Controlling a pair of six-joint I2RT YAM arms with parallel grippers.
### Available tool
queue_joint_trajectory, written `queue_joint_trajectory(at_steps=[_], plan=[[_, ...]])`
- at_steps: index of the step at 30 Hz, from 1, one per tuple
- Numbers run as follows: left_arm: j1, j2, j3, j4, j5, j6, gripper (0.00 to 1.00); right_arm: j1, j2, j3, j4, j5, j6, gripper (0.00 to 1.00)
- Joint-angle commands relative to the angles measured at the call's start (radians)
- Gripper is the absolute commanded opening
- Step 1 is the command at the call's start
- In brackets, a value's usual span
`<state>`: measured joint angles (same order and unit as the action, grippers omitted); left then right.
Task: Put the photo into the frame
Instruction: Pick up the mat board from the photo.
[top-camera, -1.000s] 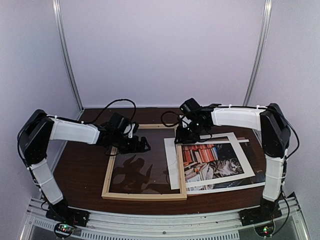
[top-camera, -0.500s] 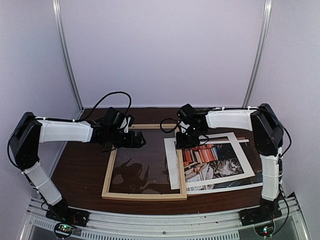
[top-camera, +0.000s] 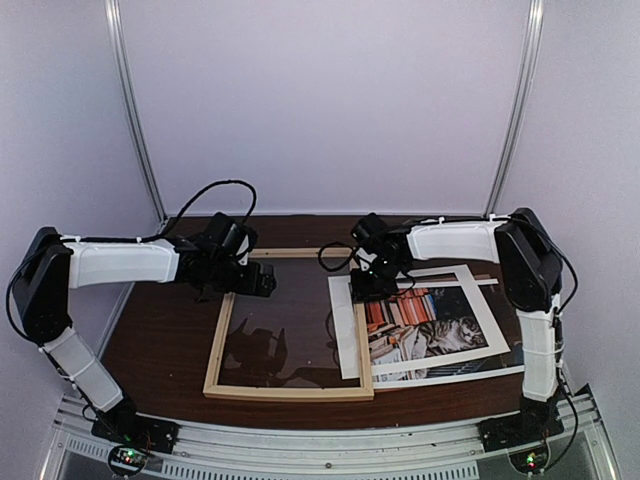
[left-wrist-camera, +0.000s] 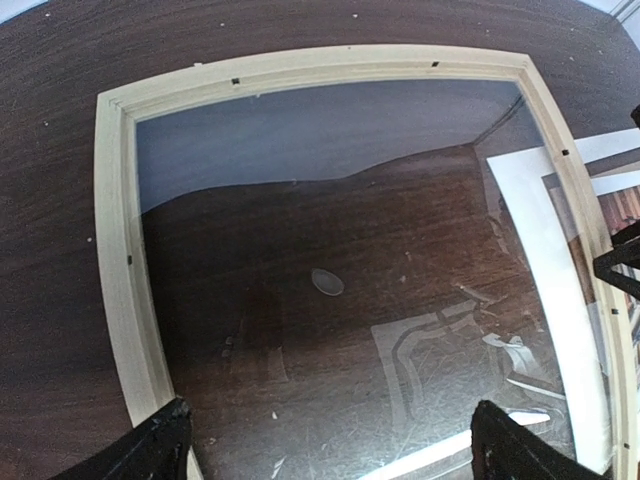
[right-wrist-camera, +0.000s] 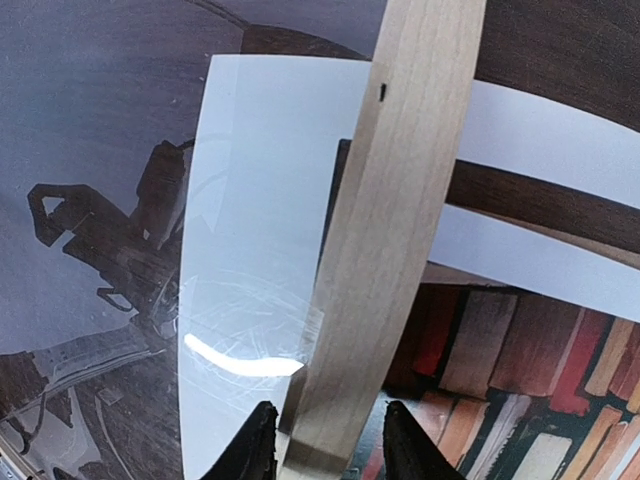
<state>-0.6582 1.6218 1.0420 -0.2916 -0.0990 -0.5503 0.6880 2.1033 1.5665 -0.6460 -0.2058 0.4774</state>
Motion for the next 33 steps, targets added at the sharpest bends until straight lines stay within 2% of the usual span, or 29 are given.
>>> queue_joint_trajectory(at_steps=[1,10,21,33], plan=[[0.006,-0.024,0.038,-0.039,-0.059,0.024,0.98,0.024,0.022,-0.002,-0.007,0.036,0.007,0.37],[0.062,-0.028,0.026,-0.094,-0.077,0.022,0.98,0.042,0.015,-0.017,-0.019,0.065,0.018,0.35],[0.179,-0.055,-0.017,-0.122,-0.047,0.033,0.98,0.054,-0.015,-0.043,0.08,-0.078,0.096,0.39],[0.192,-0.047,-0.009,-0.125,-0.035,0.04,0.98,0.102,-0.009,0.025,0.101,-0.099,0.103,0.4]])
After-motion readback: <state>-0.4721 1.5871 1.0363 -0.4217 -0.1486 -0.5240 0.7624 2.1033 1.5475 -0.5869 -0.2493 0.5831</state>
